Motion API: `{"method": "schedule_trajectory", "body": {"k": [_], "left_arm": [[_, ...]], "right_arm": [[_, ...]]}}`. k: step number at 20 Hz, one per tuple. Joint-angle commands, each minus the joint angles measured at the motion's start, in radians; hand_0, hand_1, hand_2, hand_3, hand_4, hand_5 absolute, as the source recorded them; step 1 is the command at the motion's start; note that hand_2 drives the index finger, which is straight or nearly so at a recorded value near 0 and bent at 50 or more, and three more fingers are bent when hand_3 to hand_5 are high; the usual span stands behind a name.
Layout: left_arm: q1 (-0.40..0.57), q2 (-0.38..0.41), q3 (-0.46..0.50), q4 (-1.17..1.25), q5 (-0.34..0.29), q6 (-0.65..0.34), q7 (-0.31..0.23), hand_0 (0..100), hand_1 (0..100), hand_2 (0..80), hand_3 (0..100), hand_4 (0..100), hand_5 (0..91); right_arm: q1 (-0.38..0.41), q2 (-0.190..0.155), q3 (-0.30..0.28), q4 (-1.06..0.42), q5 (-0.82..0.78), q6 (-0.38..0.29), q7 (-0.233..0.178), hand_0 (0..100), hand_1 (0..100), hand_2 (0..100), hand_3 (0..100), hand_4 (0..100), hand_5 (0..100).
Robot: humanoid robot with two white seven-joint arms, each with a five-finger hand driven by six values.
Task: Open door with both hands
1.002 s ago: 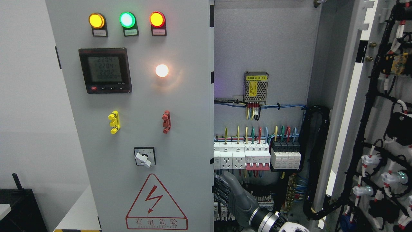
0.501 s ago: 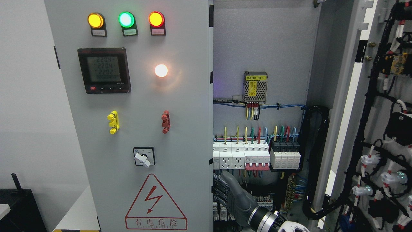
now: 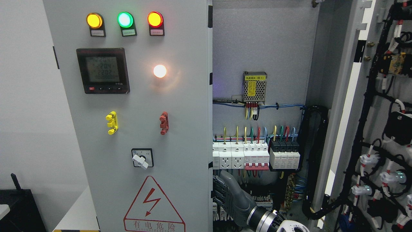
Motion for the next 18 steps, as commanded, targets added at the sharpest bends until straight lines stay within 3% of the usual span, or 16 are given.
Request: {"method": "schedule_trajectory", "body": {"k": [1,14,18], "left_arm": [[0.000,0.000,-0.002,0.003,0.014,0.000,0.000,0,0,0.0,0,3,0.0],[0.001,0.000,-0.002,0.003,0.014,0.000,0.000,0,0,0.0,0,3,0.0],[0.000,0.000,-0.002,0.003,0.014,0.000,0.000,0,0,0.0,0,3,0.0]], "right_arm": [[0.000,0.001,-0.002,-0.003,-0.009,0.002,0.012,11,0,0,0,0,0],[0.033,-0.005,0.001,-0.080,-0.067,0.020,0.021,11,0,0,0,0,0],[0.040,-0.007,0.001,-0.111,-0.084,0.049,0.059,11,0,0,0,0,0]]}}
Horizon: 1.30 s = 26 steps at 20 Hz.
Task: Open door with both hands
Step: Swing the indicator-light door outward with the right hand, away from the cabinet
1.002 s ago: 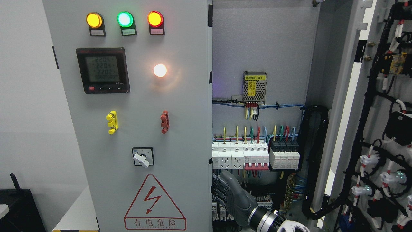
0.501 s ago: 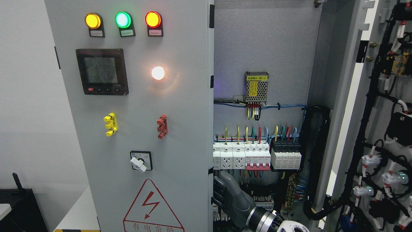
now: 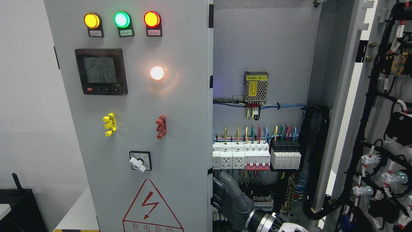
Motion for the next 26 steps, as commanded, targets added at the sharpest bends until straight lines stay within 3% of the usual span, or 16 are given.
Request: {"method": "schedule_trajectory", "body": {"k": [1,17,20,26], "left_arm": [[0.000,0.000,-0.001,0.003,0.014,0.000,0.000,0,0,0.0,0,3,0.0],[0.001,0.000,-0.001,0.003,0.014,0.000,0.000,0,0,0.0,0,3,0.0],[0.000,0.000,-0.001,0.003,0.014,0.000,0.000,0,0,0.0,0,3,0.0],[0.001,0.000,-0.001,0.003,0.014,0.000,0.000,0,0,0.0,0,3,0.0]], "right_arm": [[0.012,-0.005,0.002,-0.065,-0.025,0.022,0.020,11,0,0,0,0,0],[0.060,0.002,0.018,-0.166,-0.071,0.034,0.024,11,0,0,0,0,0],[0.075,0.002,0.037,-0.180,-0.071,0.034,0.070,11,0,0,0,0,0],[0.092,0.002,0.052,-0.211,-0.071,0.034,0.072,11,0,0,0,0,0]]}}
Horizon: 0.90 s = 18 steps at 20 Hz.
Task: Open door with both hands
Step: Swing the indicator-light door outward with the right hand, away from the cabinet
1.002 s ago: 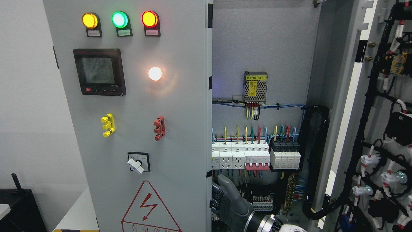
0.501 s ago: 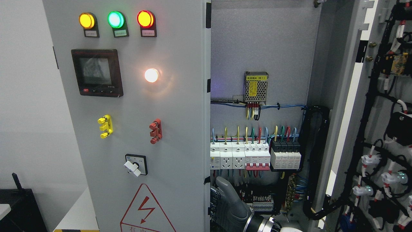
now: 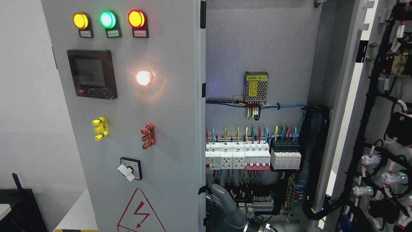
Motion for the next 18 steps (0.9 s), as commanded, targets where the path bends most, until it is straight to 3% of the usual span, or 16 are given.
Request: {"method": "schedule_trajectory", "body": {"k": [1,18], "left_arm": [[-0.001,0.000,-0.002,0.003,0.014,0.000,0.000,0,0,0.0,0,3,0.0],[-0.001,0.000,-0.002,0.003,0.014,0.000,0.000,0,0,0.0,0,3,0.0]], "right_arm": [[0.019,0.002,0.028,-0.068,-0.003,0.000,0.006,11,0,0,0,0,0],[0.052,0.006,0.116,-0.145,-0.003,0.000,0.006,11,0,0,0,0,0]]}}
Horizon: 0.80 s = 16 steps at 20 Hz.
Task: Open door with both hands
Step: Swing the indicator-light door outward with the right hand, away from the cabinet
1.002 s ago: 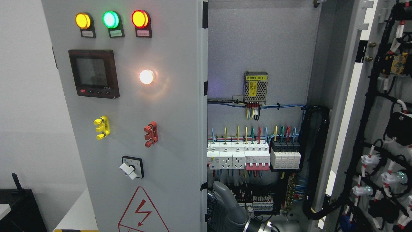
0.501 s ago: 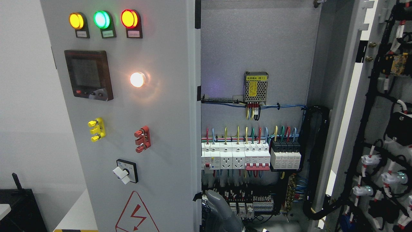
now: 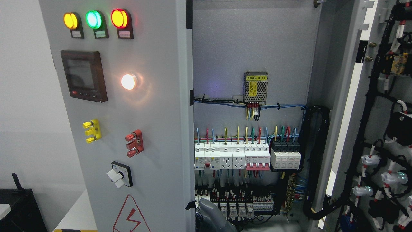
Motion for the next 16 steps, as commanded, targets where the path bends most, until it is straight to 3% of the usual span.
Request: {"method": "schedule_trajectory", "body": {"k": [1,16], "left_arm": [[0.000,0.000,-0.002,0.003,0.014,0.000,0.000,0,0,0.0,0,3,0.0],[0.000,0.000,-0.002,0.003,0.014,0.000,0.000,0,0,0.0,0,3,0.0]], "right_arm": [[0.015,0.004,0.062,-0.052,0.000,-0.003,0.000,11,0,0,0,0,0],[0.033,0.016,0.149,-0.113,0.000,-0.013,0.000,11,0,0,0,0,0]]}}
